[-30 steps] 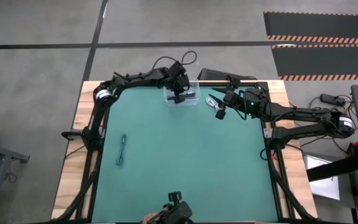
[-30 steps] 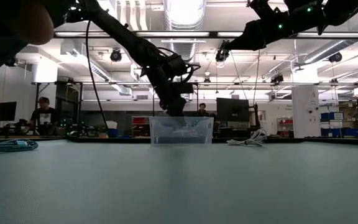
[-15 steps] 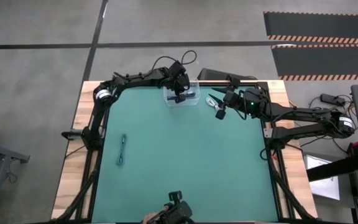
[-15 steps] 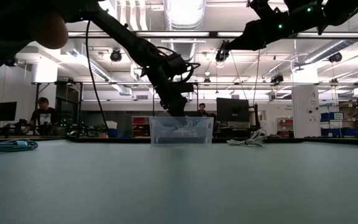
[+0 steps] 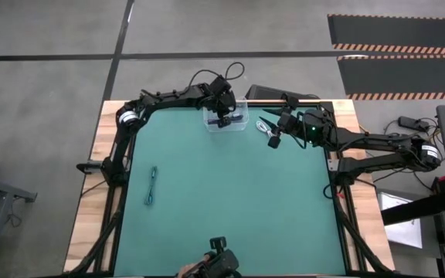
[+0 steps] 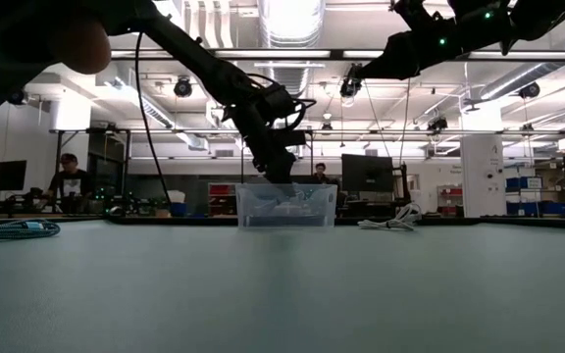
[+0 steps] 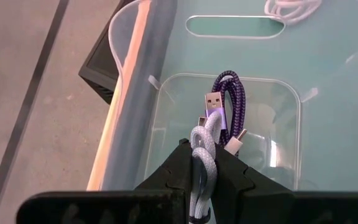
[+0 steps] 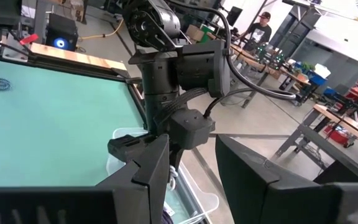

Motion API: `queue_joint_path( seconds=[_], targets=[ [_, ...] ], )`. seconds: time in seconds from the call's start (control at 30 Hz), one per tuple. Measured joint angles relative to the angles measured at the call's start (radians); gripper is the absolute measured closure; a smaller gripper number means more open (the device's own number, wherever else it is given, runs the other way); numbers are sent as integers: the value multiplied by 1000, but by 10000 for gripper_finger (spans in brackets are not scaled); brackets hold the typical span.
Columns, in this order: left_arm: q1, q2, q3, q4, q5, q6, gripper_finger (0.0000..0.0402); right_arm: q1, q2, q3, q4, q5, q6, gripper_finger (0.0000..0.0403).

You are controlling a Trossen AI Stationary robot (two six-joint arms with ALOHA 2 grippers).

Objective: Pick and place USB-C Cables
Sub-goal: Put the bottom right white charger cable into the transparent bin

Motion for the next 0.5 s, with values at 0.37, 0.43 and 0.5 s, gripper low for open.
queue_joint_path(
  seconds=[0.37, 0.43, 0.5],
  targets=[
    [0, 0, 0, 11, 0, 0, 376, 0, 0, 0, -5, 0, 0, 280],
    [0, 0, 0, 13, 0, 0, 365, 0, 0, 0, -5, 0, 0, 280],
    [0, 0, 0, 14, 0, 1, 351, 0, 0, 0, -5, 0, 0, 280]
  ],
)
